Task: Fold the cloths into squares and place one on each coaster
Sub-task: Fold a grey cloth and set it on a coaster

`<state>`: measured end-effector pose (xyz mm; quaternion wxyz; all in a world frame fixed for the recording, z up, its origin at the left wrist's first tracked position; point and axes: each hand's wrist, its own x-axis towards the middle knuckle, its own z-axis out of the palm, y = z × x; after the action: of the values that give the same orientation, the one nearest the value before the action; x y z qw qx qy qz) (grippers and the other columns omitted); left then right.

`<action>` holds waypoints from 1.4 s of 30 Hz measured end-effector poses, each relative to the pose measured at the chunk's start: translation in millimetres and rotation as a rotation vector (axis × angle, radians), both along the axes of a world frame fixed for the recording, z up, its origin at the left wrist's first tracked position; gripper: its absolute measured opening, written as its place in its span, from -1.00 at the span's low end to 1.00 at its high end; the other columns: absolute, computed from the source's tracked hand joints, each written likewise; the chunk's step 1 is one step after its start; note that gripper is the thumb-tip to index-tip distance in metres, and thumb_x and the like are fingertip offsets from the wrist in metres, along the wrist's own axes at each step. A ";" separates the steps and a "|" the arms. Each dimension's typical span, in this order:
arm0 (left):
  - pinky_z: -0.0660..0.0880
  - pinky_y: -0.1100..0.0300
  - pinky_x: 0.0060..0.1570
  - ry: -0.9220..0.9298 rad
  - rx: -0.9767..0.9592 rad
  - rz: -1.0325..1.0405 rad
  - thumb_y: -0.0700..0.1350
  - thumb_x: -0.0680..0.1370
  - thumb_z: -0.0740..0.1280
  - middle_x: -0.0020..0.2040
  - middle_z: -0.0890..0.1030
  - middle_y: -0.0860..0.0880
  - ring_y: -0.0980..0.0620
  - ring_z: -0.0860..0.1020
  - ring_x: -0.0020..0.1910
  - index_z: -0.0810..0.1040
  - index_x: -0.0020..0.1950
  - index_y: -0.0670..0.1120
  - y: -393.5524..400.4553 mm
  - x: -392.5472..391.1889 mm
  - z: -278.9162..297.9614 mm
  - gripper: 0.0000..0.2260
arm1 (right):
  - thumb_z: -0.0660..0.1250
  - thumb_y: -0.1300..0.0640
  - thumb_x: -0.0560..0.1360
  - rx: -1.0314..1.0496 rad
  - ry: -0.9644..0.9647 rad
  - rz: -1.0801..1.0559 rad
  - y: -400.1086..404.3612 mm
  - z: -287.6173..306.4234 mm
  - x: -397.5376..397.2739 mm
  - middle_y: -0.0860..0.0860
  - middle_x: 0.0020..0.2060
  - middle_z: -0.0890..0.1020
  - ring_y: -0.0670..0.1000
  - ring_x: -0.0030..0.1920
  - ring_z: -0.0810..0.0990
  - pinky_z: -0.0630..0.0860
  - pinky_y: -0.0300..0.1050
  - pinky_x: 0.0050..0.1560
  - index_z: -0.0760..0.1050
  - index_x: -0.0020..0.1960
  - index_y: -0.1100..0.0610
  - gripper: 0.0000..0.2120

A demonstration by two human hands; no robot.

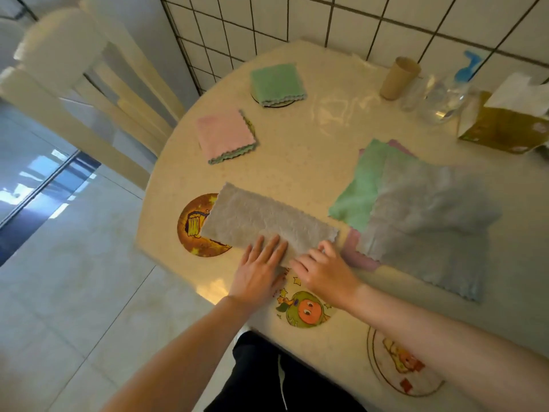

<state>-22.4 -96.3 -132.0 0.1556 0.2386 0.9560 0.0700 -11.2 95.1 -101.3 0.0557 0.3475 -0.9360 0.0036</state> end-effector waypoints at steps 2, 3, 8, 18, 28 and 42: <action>0.32 -0.22 0.34 0.024 -0.019 0.028 0.19 0.52 0.09 0.50 0.30 -0.04 -0.25 0.27 0.45 0.23 0.52 0.00 9.6 6.1 4.6 -0.41 | 0.11 0.32 0.48 -0.013 -0.014 0.056 1.3 3.5 10.7 0.00 -0.27 0.63 0.06 -0.30 0.55 0.37 -0.05 -0.16 0.57 -0.07 0.13 -0.72; 0.34 -0.24 0.31 0.053 -0.037 0.014 0.18 0.51 0.08 0.48 0.34 -0.04 -0.26 0.31 0.43 0.28 0.50 0.00 12.7 8.5 6.1 -0.43 | 0.10 0.31 0.48 -0.020 -0.037 0.085 2.1 5.1 15.8 0.00 -0.27 0.63 0.05 -0.30 0.56 0.39 -0.05 -0.17 0.58 -0.05 0.13 -0.71; 0.42 -0.24 0.24 0.137 -0.038 -0.169 0.09 0.51 0.07 0.41 0.45 -0.05 -0.24 0.38 0.38 0.41 0.43 0.00 11.5 24.3 -4.3 -0.50 | 0.19 0.19 0.48 -0.106 -0.173 0.252 21.9 11.3 22.3 -0.03 -0.21 0.64 -0.01 -0.23 0.60 0.49 -0.11 -0.20 0.57 -0.01 0.12 -0.80; 0.28 -0.05 0.41 0.118 0.029 -0.486 0.08 0.49 0.37 0.52 0.26 -0.04 -0.13 0.21 0.50 0.25 0.51 0.02 -43.9 35.5 -11.6 -0.38 | 0.43 0.34 0.34 0.167 -0.379 0.425 63.0 -13.6 -15.4 0.07 0.47 0.29 0.06 0.44 0.29 0.35 -0.01 0.35 0.23 0.48 0.14 -0.23; 0.47 0.30 -0.37 -0.589 0.637 0.536 -0.03 0.64 0.16 -0.27 0.56 -0.01 0.14 0.47 -0.37 0.55 -0.14 -0.08 -31.4 9.6 45.9 -0.74 | 0.37 0.01 0.46 -0.255 -0.710 0.174 35.8 -10.4 -44.4 -0.17 0.34 0.36 -0.27 0.33 0.24 0.12 -0.35 0.39 0.29 0.42 -0.01 -0.43; 0.62 0.09 -0.18 -0.574 1.141 1.136 -0.01 0.67 0.07 0.02 0.57 0.00 0.05 0.58 0.02 0.43 0.15 0.15 -37.0 -23.6 31.9 -0.83 | 0.14 -0.07 0.60 -0.644 -0.990 -0.521 -33.3 -17.0 -108.7 0.07 -0.11 0.63 0.10 -0.12 0.63 0.58 0.07 -0.18 0.47 0.06 0.07 -0.76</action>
<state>-46.0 -133.2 -100.1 0.1893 -0.2619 0.6725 0.6659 -119.8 61.8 -118.3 -0.2822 0.0320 -0.8568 0.4304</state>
